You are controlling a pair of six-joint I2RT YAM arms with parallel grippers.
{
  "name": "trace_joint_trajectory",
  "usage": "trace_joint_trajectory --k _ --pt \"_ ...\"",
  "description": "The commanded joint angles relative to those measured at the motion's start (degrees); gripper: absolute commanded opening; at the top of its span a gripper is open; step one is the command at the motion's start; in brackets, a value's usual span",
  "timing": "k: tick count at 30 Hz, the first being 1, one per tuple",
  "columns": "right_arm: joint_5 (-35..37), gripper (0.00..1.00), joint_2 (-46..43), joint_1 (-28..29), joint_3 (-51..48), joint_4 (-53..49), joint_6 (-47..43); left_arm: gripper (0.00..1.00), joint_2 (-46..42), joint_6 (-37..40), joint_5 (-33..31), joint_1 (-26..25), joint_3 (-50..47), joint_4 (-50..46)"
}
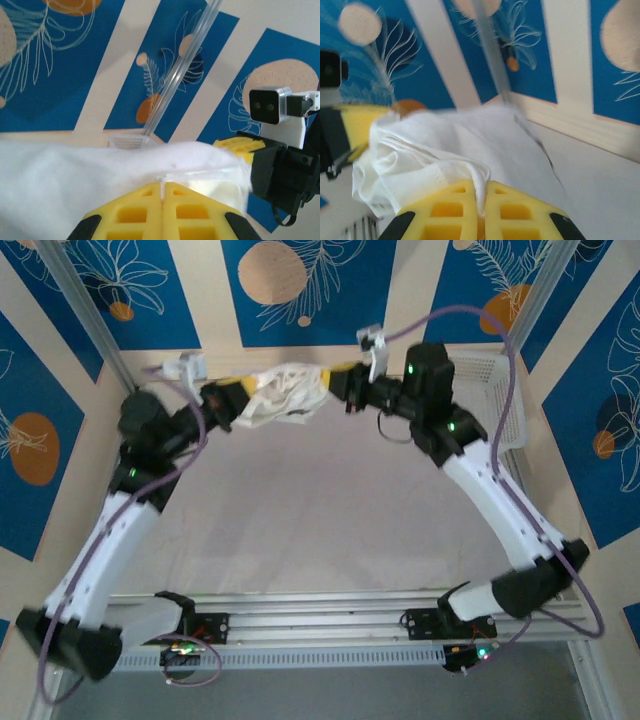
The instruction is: Fold the inside-out t-shirt
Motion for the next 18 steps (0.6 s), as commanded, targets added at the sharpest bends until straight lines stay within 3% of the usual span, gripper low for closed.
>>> trace_joint_trajectory --k 1,4,6,10,12,18 --pt "-0.36 0.0 0.43 0.08 -20.67 13.57 -1.82 0.0 1.81 -2.68 -6.09 -2.58 -18.69 -2.13" --pt "-2.8 0.0 -0.71 0.92 -36.9 25.92 3.05 0.0 -4.57 -7.71 -8.36 -3.6 -31.79 -0.17" --pt "-4.89 0.0 -1.06 2.07 -42.94 28.82 6.14 0.0 -10.64 -6.66 -11.63 -4.65 -34.21 -6.62" --pt "-5.7 0.0 -4.37 5.97 -44.74 20.64 8.12 0.0 -22.25 -3.45 -15.13 -5.44 -34.44 -20.74" --pt "-1.07 0.0 -6.63 7.45 -44.95 17.75 9.34 0.0 -25.78 -3.94 -15.21 -5.44 -35.23 -22.36" --pt "-0.11 0.0 -9.18 6.8 -45.52 20.0 9.08 0.0 -23.7 -3.79 -14.74 -5.53 -35.13 -21.0"
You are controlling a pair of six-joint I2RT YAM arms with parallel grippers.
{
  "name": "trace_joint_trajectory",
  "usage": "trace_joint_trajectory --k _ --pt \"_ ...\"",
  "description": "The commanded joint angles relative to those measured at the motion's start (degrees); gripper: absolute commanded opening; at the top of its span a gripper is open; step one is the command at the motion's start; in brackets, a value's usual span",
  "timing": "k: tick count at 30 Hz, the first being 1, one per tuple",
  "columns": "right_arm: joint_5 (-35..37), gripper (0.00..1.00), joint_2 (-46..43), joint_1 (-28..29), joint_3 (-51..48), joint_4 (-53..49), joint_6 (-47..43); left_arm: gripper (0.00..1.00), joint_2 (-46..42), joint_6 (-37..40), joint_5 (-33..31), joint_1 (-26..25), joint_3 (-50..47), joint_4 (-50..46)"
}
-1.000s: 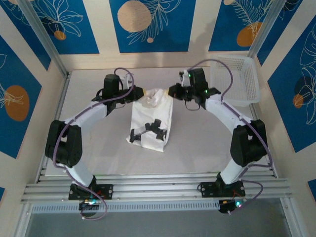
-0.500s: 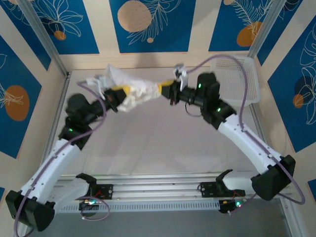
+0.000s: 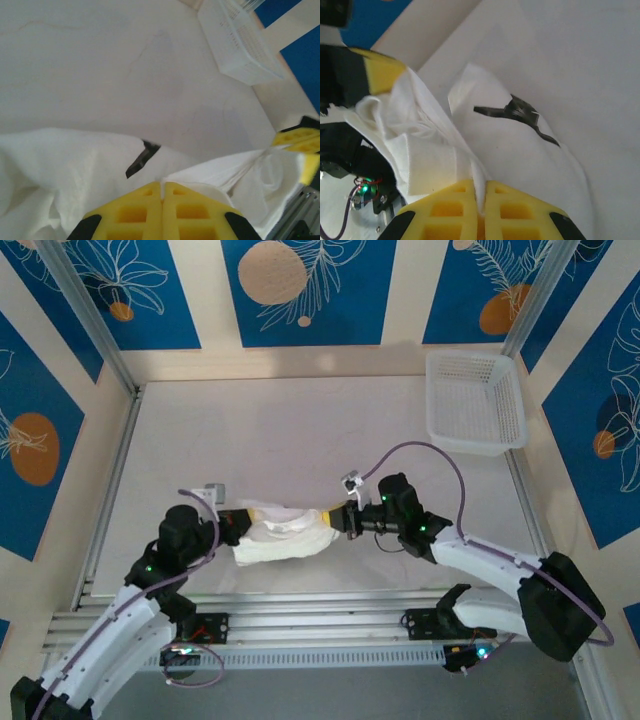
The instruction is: Fold the inside-out t-shirt
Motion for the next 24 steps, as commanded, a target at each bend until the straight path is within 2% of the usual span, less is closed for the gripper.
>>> trace_joint_trajectory --k 1,4,6,10,14,18,20,24 --pt "2.36 0.0 -0.16 -0.36 1.87 -1.09 -0.42 0.0 1.57 1.43 -2.46 0.04 1.22 -2.4" --pt "3.44 0.0 1.93 -1.11 6.71 -5.01 0.97 0.0 3.25 2.95 -4.12 0.03 3.08 -0.53" --pt "3.85 0.0 3.19 -2.03 9.86 -4.22 2.62 0.0 6.37 3.92 -6.62 0.09 6.51 0.24" --pt "3.3 0.0 7.2 -6.0 20.41 -4.49 2.12 0.0 17.49 8.96 -12.21 0.37 18.68 -0.04" --pt "1.64 0.0 12.66 -10.29 31.42 -5.61 1.45 0.0 27.44 11.65 -12.56 1.81 28.67 1.81" --pt "-0.83 0.0 16.29 -11.12 40.39 -6.95 -3.03 0.0 31.3 13.64 -7.95 3.56 34.22 8.9" --pt "-1.48 0.0 15.62 -10.47 41.12 -7.05 -5.39 0.0 31.2 14.85 -3.63 3.53 35.7 10.14" --pt "-5.29 0.0 11.17 -8.32 30.77 -3.41 -9.97 0.0 29.29 11.49 2.55 2.09 29.42 10.91"
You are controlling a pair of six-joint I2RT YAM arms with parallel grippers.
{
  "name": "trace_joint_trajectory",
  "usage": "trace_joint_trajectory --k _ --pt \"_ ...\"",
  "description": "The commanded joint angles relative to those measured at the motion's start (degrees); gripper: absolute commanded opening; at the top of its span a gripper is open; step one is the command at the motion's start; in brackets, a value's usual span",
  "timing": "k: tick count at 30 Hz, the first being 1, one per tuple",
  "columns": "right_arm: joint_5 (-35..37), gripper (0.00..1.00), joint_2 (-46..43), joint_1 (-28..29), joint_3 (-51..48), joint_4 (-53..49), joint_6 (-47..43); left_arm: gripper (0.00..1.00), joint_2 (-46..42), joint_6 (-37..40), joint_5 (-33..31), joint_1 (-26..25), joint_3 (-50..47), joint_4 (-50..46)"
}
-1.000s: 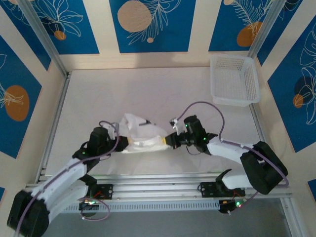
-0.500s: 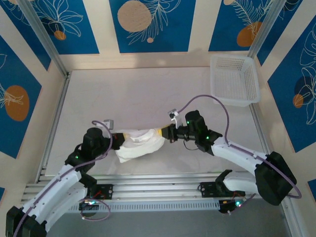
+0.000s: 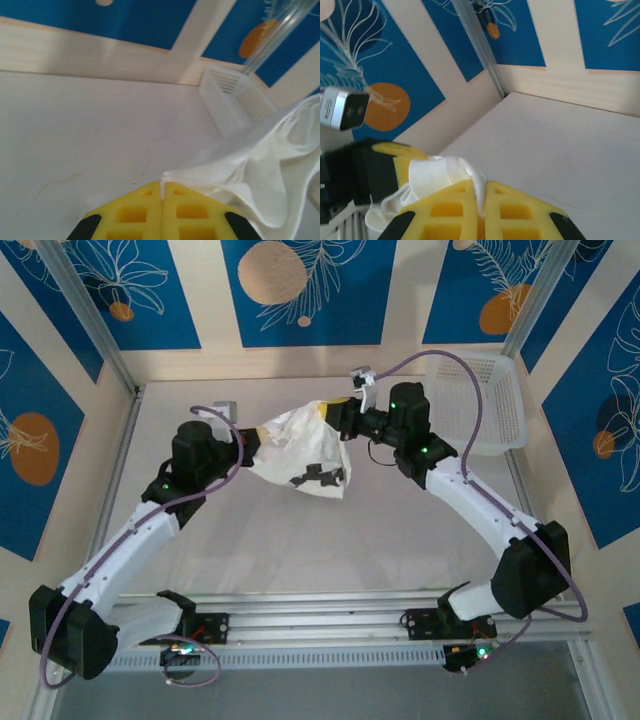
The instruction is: Fold the inside-out t-shirt
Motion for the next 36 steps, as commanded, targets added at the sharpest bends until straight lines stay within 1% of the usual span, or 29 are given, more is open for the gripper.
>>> trace_joint_trajectory --k 1,3,5,7,8,10,12,14,16,19,21,22,23,24,26,27,28,30,35,36 --pt "-5.57 0.0 -3.84 1.99 -9.15 2.7 -5.24 0.0 -2.31 -2.23 6.49 -1.57 -6.55 3.02" --pt "-7.49 0.0 -5.81 3.18 -18.45 6.77 -3.8 0.0 -3.86 -5.5 6.98 -4.22 -15.12 4.44" --pt "-9.9 0.0 -7.08 4.77 -25.71 9.32 -2.57 0.0 -6.65 -8.76 5.12 -6.89 -22.78 4.54" --pt "-11.42 0.0 -8.53 6.77 -30.94 9.17 -1.79 0.0 -12.21 -12.18 2.81 -9.21 -29.57 3.42" --pt "-12.03 0.0 -9.43 7.86 -32.85 8.25 -1.33 0.0 -16.38 -13.43 1.12 -10.52 -31.99 1.32" --pt "-13.12 0.0 -11.08 9.74 -35.26 7.08 0.88 0.0 -25.28 -13.83 -2.4 -12.67 -34.4 -4.76" --pt "-13.92 0.0 -12.17 12.16 -37.69 9.0 4.76 0.0 -34.13 -13.01 -5.3 -13.64 -34.84 -12.41" --pt "-13.25 0.0 -12.12 14.51 -38.43 8.56 7.42 0.0 -40.15 -12.58 -6.4 -13.75 -35.16 -16.44" --pt "-11.59 0.0 -11.18 16.47 -38.51 7.87 9.47 0.0 -42.39 -12.07 -6.65 -13.76 -35.54 -17.81" --pt "-6.06 0.0 -8.88 16.68 -38.65 9.53 13.89 0.0 -39.03 -11.24 -6.73 -13.75 -35.91 -14.72" --pt "-1.59 0.0 -6.97 15.76 -37.12 10.25 16.82 0.0 -34.74 -10.28 -8.86 -13.76 -35.14 -11.38" --pt "0.63 0.0 -5.99 15.14 -36.05 9.89 18.16 0.0 -33.04 -9.97 -11.11 -13.76 -34.4 -10.55" --pt "2.28 0.0 -4.5 14.14 -34.21 9.17 19.74 0.0 -31.33 -9.7 -15.0 -13.76 -33.54 -9.92" --pt "3.0 0.0 -2.72 13.28 -32.23 8.62 21.27 0.0 -29.69 -9.85 -19.81 -13.67 -32.47 -9.71" --pt "3.14 0.0 1.45 11.88 -28.65 7.93 23.19 0.0 -25.6 -9.78 -27.46 -13.34 -30.38 -9.01" --pt "3.05 0.0 3.84 11.21 -26.8 7.64 23.38 0.0 -23.07 -9.55 -30.3 -12.96 -29.22 -8.26" --pt "3.42 0.0 5.83 10.65 -25.57 7.24 23.59 0.0 -20.46 -8.97 -31.55 -12.59 -28.46 -6.96" --pt "4.32 0.0 10.61 8.88 -23.34 6.79 24.89 0.0 -14.25 -7.93 -32.45 -11.13 -27.31 -2.97" --pt "3.04 0.0 21.23 6.57 -17.91 5.44 22.87 0.0 2.28 -8.52 -30.45 -6.22 -24.7 4.57" --pt "2.35 0.01 23.32 6.36 -16.46 4.82 21.95 0.0 5.22 -8.47 -29.77 -5.15 -24.29 6.37"
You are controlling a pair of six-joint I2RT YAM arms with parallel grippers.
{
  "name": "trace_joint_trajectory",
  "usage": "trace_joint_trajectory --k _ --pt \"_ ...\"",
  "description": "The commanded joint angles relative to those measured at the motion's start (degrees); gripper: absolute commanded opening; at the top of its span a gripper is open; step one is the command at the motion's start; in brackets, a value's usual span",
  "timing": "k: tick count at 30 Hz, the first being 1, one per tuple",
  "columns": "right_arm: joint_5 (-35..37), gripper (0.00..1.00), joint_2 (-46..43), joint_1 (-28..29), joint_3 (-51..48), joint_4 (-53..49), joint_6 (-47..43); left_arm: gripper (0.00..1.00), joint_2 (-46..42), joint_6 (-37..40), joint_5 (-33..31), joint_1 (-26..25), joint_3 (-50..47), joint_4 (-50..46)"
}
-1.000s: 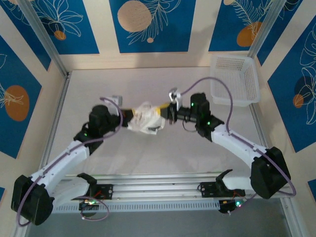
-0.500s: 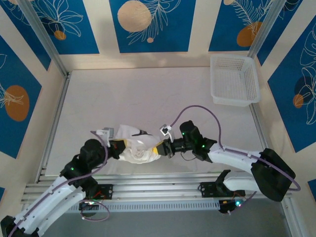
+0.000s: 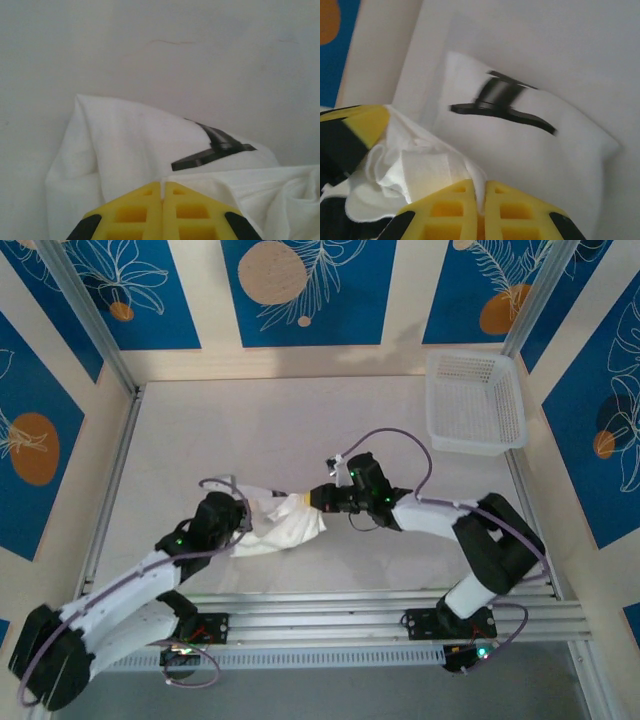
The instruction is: Fold the inside-out t-shirt
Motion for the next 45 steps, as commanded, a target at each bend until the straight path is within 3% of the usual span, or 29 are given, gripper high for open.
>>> trace_joint_trajectory --k 1,6,11,14,17,21,23,26,29,32,36,39,42,45 --pt "-0.65 0.02 5.73 -0.89 4.06 -3.64 -1.22 0.0 8.03 0.81 -1.33 3.37 2.01 7.51" --pt "-4.11 0.04 7.33 -1.89 6.3 -3.22 -1.08 0.0 14.39 -0.76 0.77 7.22 2.84 11.42" --pt "-5.97 0.07 3.63 -1.59 9.27 -7.43 -4.08 0.0 10.3 -0.85 1.34 8.38 1.74 10.17" --pt "-3.36 0.06 1.84 0.22 10.99 -8.09 -5.53 0.01 5.42 0.35 3.28 8.35 -0.41 12.15" --pt "-2.22 0.06 4.83 1.61 15.77 -11.65 -7.0 0.04 4.35 -1.42 -1.97 8.51 -0.37 8.99" --pt "3.12 0.07 12.32 2.16 20.21 -15.33 -8.22 0.06 12.11 -8.21 -7.81 11.02 2.23 2.55" --pt "3.67 0.15 14.54 1.99 21.06 -15.91 -8.74 0.09 16.73 -11.92 -7.97 12.95 3.15 1.22" --pt "2.91 0.34 12.58 2.09 22.48 -19.79 -10.65 0.14 19.65 -10.92 -3.06 14.61 3.54 4.44" --pt "6.0 0.46 5.88 2.59 21.31 -22.4 -12.35 0.28 15.56 -8.25 0.44 14.69 3.66 5.21" --pt "10.61 0.5 -1.11 3.67 18.4 -23.01 -11.49 0.46 6.81 -5.24 0.49 14.7 4.79 -0.17" --pt "17.89 0.5 -4.82 9.54 15.36 -20.35 -10.56 0.6 -4.61 -0.3 3.84 14.68 6.14 -7.61" --pt "16.83 0.44 -0.3 13.85 16.58 -15.89 -9.66 0.63 -7.32 0.82 10.89 14.48 8.23 -12.63" --pt "13.85 0.43 9.57 15.5 22.82 -16.42 -8.45 0.64 -7.08 0.85 18.01 14.16 8.88 -15.23" --pt "11.2 0.41 19.41 15.9 28.38 -15.04 -7.1 0.64 -8.87 -0.66 19.33 13.52 6.92 -15.88"
